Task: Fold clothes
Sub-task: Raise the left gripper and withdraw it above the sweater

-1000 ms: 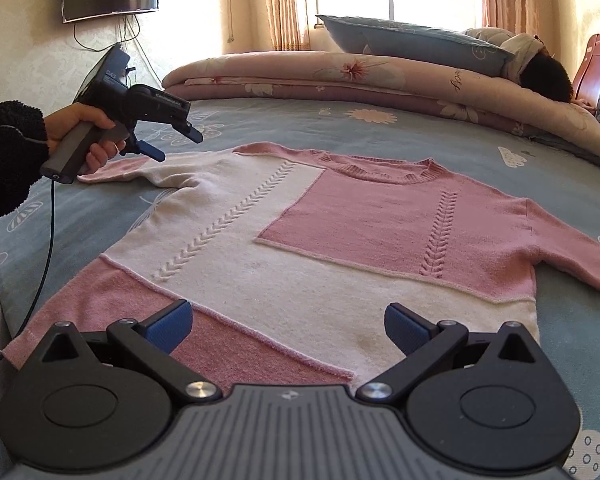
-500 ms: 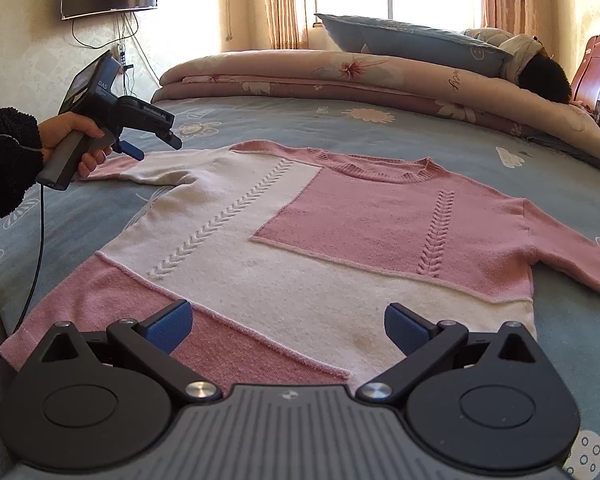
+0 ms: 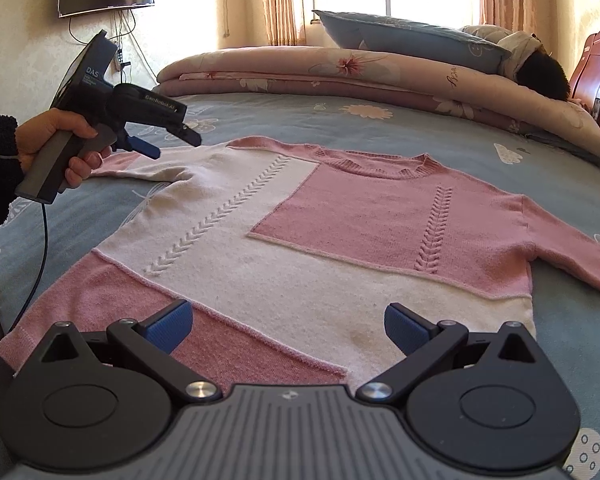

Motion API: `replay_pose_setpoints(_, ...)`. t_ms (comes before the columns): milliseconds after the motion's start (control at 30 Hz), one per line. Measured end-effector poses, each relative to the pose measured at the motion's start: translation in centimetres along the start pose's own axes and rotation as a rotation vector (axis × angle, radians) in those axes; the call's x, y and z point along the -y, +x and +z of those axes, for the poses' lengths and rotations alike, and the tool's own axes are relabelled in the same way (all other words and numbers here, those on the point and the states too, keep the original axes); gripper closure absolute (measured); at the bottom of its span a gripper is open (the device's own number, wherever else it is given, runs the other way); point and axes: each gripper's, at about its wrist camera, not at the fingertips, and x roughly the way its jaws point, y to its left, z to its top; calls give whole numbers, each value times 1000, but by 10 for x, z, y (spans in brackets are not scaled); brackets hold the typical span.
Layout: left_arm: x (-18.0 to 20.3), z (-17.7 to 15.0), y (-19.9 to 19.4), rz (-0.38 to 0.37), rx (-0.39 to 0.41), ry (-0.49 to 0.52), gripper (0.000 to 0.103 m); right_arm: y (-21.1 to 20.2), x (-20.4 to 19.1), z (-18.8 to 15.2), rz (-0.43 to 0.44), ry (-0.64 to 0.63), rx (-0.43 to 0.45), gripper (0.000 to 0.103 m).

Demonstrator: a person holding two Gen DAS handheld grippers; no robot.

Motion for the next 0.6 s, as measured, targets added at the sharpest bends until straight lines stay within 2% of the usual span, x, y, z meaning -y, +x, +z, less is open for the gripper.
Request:
replay_pose_setpoints(67,12,-8,6,-64,-32,-14,21,-1,0,0,0,2,0,0)
replay_pose_setpoints(133,20,-14,14,-72,-63,-10,22,-2,1,0,2,3,5,0)
replay_pose_setpoints(333,14,-29,35,8,-113,-11,22,-8,2,2,6,10,21,0)
replay_pose_setpoints(433,14,-39,24,5,-105,12,21,-10,3,3,7,14,28,0)
replay_pose_setpoints(600,26,-52,1,44,-130,100,22,-14,4,3,7,22,40,0)
